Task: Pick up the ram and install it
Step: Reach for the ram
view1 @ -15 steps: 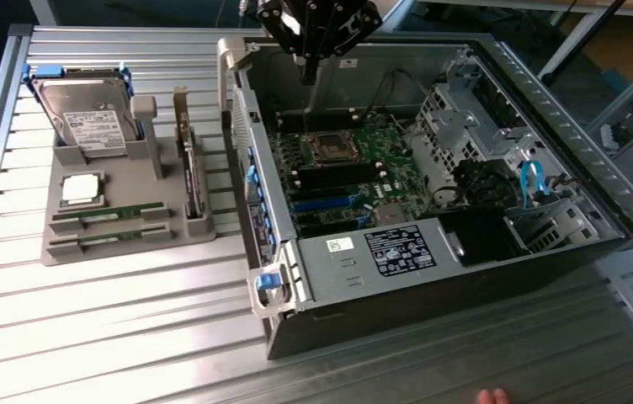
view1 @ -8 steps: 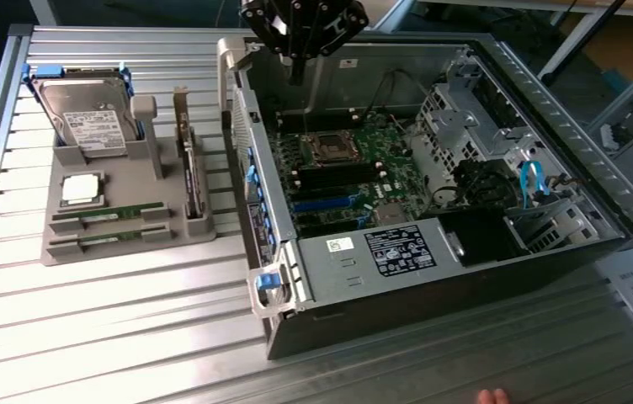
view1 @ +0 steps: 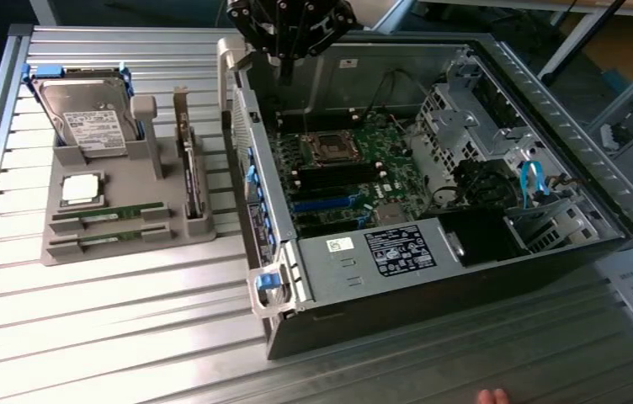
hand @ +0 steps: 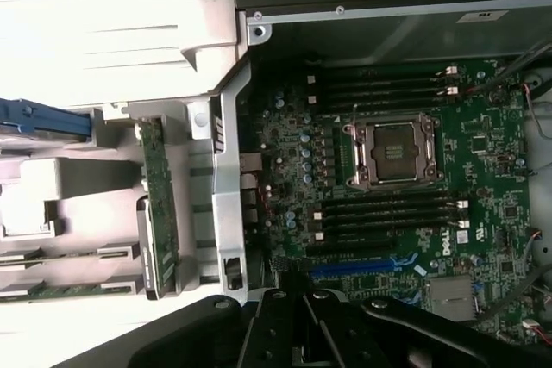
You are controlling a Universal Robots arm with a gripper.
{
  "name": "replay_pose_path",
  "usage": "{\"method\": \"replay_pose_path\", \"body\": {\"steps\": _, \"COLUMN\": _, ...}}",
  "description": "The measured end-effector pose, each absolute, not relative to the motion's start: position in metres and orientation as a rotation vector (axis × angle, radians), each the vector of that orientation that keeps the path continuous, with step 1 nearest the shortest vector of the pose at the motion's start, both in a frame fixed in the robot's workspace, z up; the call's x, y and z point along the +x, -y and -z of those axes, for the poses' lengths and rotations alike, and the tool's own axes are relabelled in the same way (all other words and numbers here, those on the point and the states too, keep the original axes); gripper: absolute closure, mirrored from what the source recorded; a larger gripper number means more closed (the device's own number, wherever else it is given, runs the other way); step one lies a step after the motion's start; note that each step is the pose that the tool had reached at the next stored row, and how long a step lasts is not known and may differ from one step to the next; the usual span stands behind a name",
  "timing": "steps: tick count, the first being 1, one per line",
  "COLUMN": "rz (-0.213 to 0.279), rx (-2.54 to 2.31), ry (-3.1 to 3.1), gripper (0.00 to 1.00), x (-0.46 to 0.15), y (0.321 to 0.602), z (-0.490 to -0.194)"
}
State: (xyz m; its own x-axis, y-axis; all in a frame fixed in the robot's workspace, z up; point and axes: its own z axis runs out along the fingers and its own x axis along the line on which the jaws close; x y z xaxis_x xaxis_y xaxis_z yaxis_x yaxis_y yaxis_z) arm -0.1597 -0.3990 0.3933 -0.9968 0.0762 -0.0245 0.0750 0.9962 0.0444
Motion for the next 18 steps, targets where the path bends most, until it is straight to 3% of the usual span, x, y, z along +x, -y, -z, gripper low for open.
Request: {"method": "replay_pose_path", "body": {"steps": 18, "rz": -0.068, "rx": 0.118, "ry": -3.111, "gripper": 0.90, "x": -0.199, "y": 0.399, "z": -0.393}}
